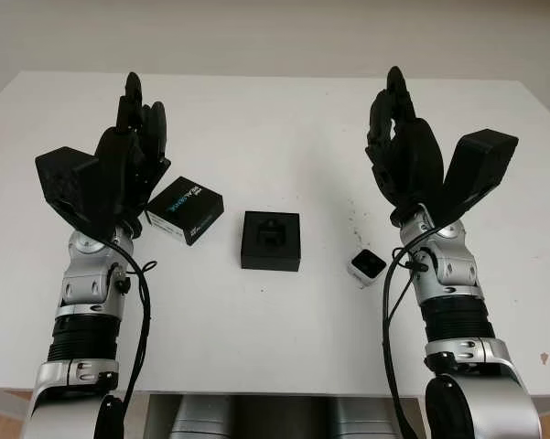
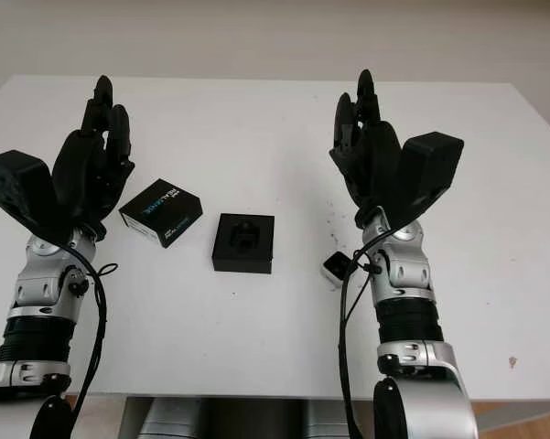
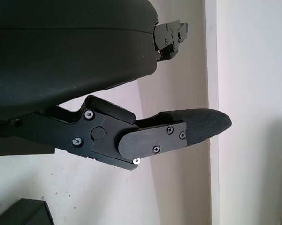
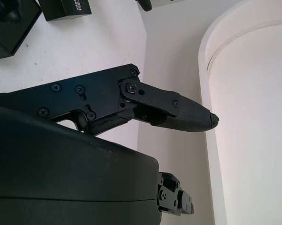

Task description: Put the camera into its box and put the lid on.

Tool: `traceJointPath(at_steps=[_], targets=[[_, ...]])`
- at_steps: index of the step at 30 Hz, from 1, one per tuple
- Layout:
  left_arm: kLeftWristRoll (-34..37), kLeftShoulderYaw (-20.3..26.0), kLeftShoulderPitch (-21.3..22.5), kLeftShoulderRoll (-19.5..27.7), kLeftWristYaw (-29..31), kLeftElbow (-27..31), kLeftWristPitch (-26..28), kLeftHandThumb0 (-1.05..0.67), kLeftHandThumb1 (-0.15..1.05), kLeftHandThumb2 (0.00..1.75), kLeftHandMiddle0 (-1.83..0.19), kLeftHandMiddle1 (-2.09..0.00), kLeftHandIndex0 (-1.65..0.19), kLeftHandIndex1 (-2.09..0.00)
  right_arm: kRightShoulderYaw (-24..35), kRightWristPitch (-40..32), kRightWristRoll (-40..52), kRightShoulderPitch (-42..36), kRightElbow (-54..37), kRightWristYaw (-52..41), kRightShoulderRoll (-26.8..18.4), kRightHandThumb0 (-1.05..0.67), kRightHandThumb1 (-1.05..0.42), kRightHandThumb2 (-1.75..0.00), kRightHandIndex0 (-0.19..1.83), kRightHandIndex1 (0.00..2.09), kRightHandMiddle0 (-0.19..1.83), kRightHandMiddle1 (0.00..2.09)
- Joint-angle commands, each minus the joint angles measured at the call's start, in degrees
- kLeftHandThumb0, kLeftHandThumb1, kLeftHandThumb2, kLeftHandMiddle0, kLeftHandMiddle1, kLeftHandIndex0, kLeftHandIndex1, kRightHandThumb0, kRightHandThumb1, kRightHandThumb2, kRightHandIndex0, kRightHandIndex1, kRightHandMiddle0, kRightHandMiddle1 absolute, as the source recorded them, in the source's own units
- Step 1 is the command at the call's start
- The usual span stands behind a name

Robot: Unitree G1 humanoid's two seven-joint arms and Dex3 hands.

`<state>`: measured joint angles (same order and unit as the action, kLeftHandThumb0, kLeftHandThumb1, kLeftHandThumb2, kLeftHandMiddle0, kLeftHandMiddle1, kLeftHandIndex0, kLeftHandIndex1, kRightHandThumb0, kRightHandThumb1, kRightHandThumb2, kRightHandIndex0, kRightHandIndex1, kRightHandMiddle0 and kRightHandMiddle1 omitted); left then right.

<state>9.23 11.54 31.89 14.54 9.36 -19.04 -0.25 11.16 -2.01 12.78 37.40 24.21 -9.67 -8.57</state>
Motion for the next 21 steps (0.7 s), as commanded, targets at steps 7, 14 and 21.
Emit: traceJointPath(at_steps=[7,14,21], targets=[[-0.1,-0.1,1.6,0.3,0.2,-0.7,-0.9,-0.74,1.05,0.61,0.19,0.00,0.19,0.00,0.0,0.4,-0.1,1.5,0.9,-0.5,-0.6,-0.68,-1.05,-0.67,-0.19,0.00,-0.19,0.00],[0.0,0.1,1.2,0.3,-0.2,0.0,-1.2,-0.76,1.05,0.59,0.19,0.00,0.19,0.00,0.0,-0.1,0.6,1.2,0.1,-4.3,-2.7,-0.65,-1.05,-0.63,-0.19,0.00,-0.19,0.00],[0.2,0.3,0.7,0.6,0.3,0.3,-1.2,-0.75,1.05,0.59,0.19,0.00,0.19,0.00,-5.8,-0.3,-8.6,0.3,-3.8,-12.4,-14.1,-0.66,-1.05,-0.28,0.15,0.17,-0.06,0.75]])
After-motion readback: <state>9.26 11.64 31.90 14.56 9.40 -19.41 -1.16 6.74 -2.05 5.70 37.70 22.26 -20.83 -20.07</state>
